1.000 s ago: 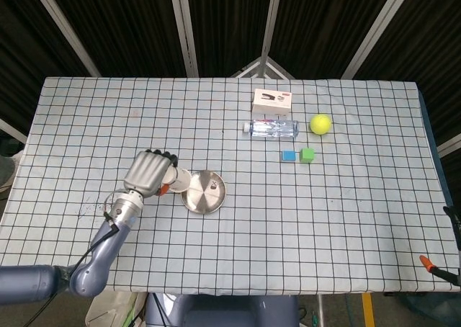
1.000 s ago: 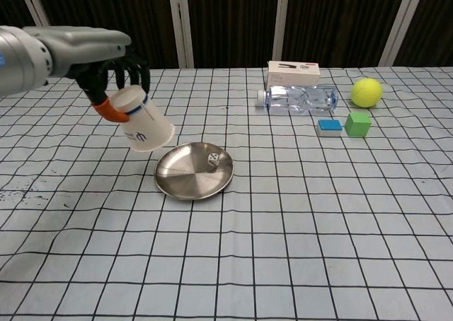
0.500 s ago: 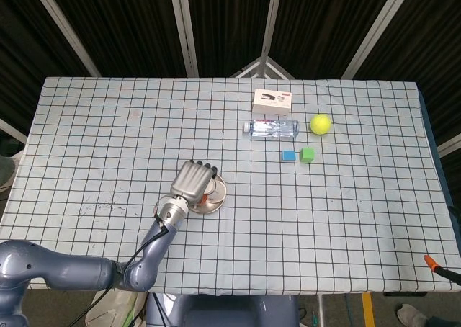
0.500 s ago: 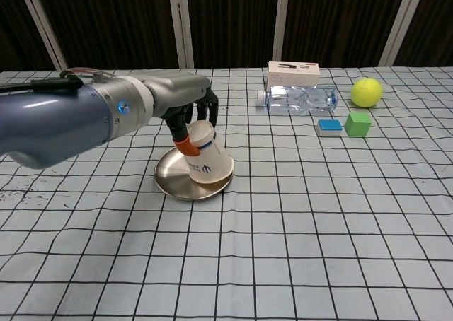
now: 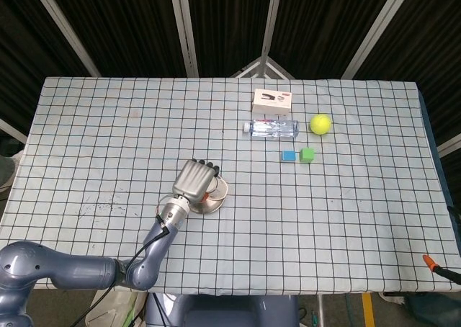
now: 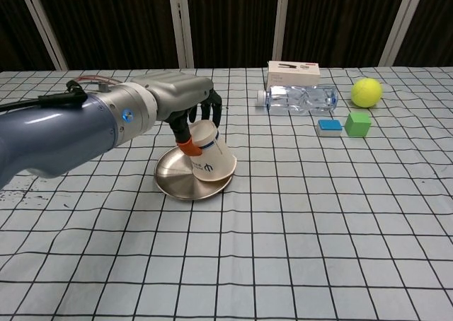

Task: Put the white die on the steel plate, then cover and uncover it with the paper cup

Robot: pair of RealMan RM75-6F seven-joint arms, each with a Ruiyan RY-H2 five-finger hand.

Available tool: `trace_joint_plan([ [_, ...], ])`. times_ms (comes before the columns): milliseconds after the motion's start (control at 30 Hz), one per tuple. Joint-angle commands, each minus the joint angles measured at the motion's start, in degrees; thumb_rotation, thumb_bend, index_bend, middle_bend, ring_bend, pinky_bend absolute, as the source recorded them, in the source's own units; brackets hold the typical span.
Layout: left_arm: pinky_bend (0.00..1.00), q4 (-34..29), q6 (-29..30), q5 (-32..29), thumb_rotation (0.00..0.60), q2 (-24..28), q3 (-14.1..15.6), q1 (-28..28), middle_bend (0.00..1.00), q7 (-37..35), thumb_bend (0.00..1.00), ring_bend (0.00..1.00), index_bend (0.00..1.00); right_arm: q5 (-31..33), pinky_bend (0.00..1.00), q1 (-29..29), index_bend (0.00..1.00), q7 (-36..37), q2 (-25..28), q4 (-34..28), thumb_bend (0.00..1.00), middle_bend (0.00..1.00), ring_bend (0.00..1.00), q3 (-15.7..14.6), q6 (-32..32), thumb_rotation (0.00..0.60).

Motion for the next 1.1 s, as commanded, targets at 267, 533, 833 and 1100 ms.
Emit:
trace_joint_plan([
  [267,0.39,-0.5,-0.4,-0.8,0.600,1.0,1.4,0.8,0.42,0.3,0.42,0.35,0.48,0.0,0.02,0.1,0.13,-0.4,-0.1,-0.3,0.13,0.14,0.10,0.1,-0.1,0.600],
  [533,0.39,-2.1,-0.8,-1.8,0.600,2.8,2.3,1.5,0.44,0.3,0.43,0.37,0.50,-0.1,0.02,0.1,0.13,-0.6,-0.1,-0.4,0.13,0.14,0.10,0.0,-0.2,0.600],
  [833,0.40,-2.6,-1.4,-4.3,0.600,2.6,1.3,0.3,0.47,1.8,0.44,0.38,0.53,0.0,0.02,0.2,0.13,-0.9,-0.2,-0.5,0.13,0.14,0.10,0.0,-0.4,0.600],
  [1100,0.40,-3.2,-1.6,-10.9,0.600,1.6,-2.1,-2.6,0.47,3.6,0.44,0.38,0.53,0.2,0.02,0.3,0.13,-0.8,-0.2,-0.4,0.13,0.14,0.10,0.1,-0.6,0.600],
])
